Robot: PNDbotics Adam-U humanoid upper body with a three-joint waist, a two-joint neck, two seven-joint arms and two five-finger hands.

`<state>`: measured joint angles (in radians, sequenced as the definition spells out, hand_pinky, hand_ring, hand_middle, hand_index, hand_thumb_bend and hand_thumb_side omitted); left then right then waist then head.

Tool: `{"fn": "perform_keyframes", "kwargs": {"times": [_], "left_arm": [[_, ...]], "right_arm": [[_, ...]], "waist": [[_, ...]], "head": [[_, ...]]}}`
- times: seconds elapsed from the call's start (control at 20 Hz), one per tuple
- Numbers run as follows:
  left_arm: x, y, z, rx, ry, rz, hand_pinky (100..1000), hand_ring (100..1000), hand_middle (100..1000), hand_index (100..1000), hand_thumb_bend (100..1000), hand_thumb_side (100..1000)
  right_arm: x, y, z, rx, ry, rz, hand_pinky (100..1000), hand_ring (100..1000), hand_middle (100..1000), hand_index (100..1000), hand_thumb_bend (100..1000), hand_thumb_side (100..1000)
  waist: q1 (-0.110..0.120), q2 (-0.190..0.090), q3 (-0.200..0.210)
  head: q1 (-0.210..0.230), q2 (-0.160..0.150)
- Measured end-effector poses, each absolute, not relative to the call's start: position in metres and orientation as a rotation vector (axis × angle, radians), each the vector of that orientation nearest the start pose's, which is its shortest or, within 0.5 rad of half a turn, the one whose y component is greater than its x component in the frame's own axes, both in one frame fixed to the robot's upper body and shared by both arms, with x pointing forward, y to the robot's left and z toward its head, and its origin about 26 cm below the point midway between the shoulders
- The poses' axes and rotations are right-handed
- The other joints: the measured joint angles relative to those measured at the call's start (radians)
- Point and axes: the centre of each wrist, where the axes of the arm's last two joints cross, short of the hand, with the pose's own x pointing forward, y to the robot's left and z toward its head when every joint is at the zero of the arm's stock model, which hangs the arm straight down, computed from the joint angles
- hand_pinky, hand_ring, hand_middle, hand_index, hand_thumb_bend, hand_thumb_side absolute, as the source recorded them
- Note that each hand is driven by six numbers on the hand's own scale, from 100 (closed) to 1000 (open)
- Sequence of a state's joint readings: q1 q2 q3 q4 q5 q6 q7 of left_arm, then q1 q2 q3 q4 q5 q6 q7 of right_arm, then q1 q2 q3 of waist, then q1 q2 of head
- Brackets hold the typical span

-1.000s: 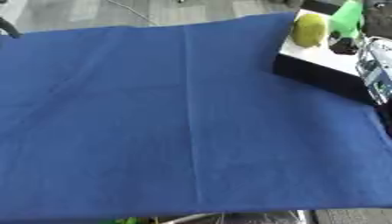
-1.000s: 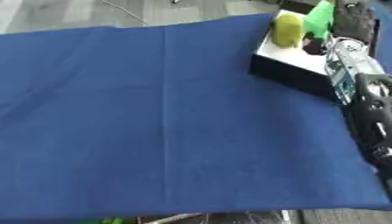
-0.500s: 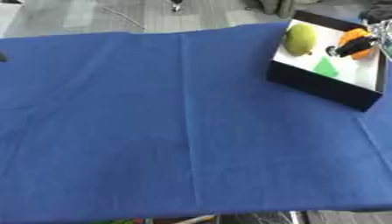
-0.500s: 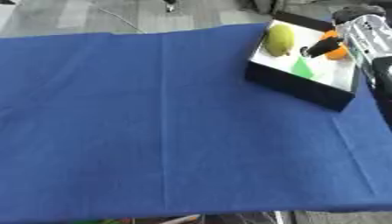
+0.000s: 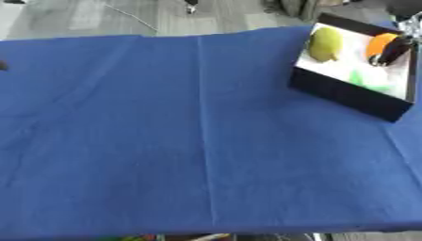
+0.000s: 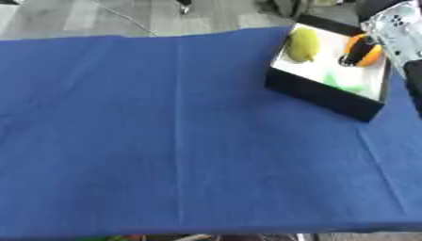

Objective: Pick up the objects with one hand, pass them to the other hand, and then place them into the box on the other side of the table.

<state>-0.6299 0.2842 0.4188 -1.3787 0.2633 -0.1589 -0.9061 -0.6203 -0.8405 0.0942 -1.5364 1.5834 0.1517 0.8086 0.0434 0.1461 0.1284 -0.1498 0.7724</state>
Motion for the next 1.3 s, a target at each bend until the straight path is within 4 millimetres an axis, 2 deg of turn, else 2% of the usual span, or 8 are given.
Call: {"fn": "perform_keyframes", "kwargs": {"times": [0.4, 0.65, 0.8, 0.95, 1.05, 1.15, 1.3], "left_arm": [[0.386, 0.394, 0.184, -0.293, -2.199, -0.657, 576, 354, 672, 850, 232, 823], [0.377, 0.414, 0.186, -0.243, -2.223, -0.625, 577, 356, 675, 852, 212, 805], [0.371, 0.432, 0.192, -0.180, -2.239, -0.606, 576, 361, 678, 852, 192, 789], [0.362, 0.459, 0.196, -0.056, -2.251, -0.556, 576, 369, 686, 856, 139, 767], [0.351, 0.484, 0.198, 0.081, -2.246, -0.515, 586, 385, 695, 859, 101, 754], [0.337, 0.512, 0.198, 0.252, -2.220, -0.460, 592, 398, 702, 860, 100, 735], [0.311, 0.554, 0.192, 0.520, -2.148, -0.325, 589, 402, 699, 858, 100, 726]], "right_arm": [[0.343, -0.383, 0.283, -1.962, -0.428, 1.241, 1000, 472, 1000, 1000, 438, 408], [0.328, -0.408, 0.285, -2.060, -0.359, 1.151, 999, 473, 1000, 1000, 435, 368], [0.317, -0.426, 0.287, -2.115, -0.278, 1.109, 994, 474, 1000, 1000, 434, 348], [0.304, -0.450, 0.287, -2.152, -0.156, 1.058, 987, 476, 1000, 1000, 429, 302], [0.295, -0.472, 0.287, -2.161, -0.052, 1.006, 976, 481, 1000, 1000, 415, 197], [0.283, -0.498, 0.284, -2.154, 0.066, 0.925, 967, 490, 1000, 1000, 396, 100], [0.261, -0.541, 0.277, -2.134, 0.240, 0.757, 953, 508, 998, 1000, 364, 100]], "waist": [[0.017, -0.020, -0.005], [0.023, -0.033, -0.008], [0.029, -0.043, -0.015], [0.030, -0.054, -0.019], [0.032, -0.062, -0.023], [0.036, -0.067, -0.029], [0.038, -0.077, -0.031]], "head": [[0.072, 0.000], [0.095, 0.000], [0.103, 0.000], [0.103, 0.000], [0.102, 0.000], [0.101, 0.000], [0.098, 0.000]]}}
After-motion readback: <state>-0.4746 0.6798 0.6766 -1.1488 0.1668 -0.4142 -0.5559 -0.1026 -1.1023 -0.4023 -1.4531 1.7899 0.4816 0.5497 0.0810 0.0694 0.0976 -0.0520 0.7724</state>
